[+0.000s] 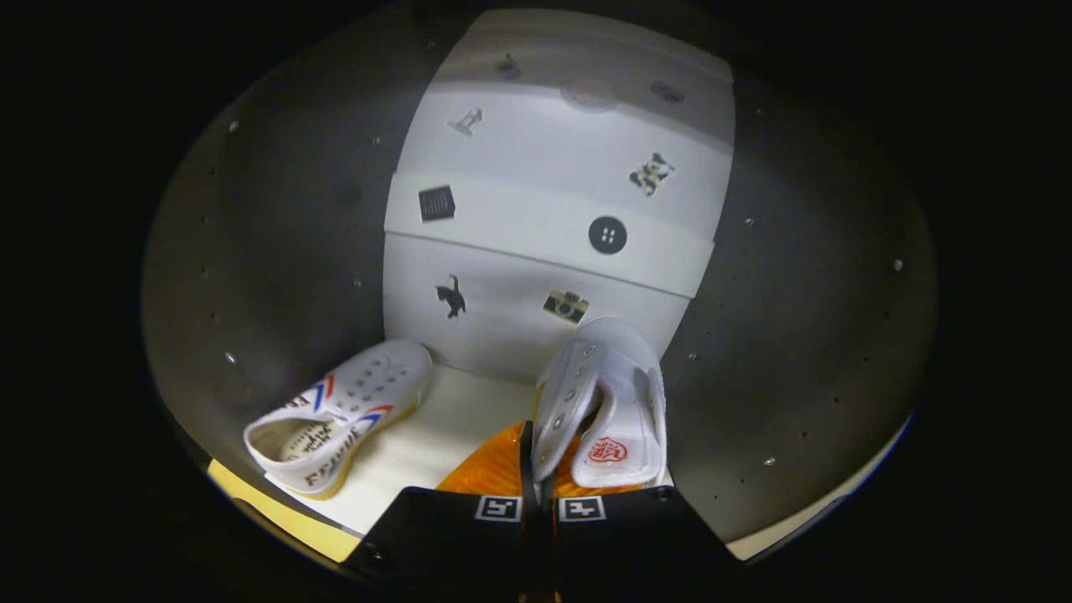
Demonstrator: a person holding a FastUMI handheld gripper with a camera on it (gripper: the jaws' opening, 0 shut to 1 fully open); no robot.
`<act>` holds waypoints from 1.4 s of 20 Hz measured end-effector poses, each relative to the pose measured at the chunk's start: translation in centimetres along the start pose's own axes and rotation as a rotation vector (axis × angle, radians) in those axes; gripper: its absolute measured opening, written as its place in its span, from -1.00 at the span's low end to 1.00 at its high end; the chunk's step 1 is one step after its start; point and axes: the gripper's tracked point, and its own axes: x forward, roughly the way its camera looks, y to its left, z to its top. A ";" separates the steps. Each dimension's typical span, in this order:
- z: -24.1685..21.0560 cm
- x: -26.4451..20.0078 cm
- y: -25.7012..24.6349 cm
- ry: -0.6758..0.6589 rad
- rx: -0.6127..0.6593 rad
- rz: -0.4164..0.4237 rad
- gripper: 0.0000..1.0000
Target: Open the shoe cabinet door, grab the shoes and put them into the shoe cabinet, then close the shoe cabinet door.
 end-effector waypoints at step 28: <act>-0.7 -13.1 2.9 -0.120 0.255 0.095 0.98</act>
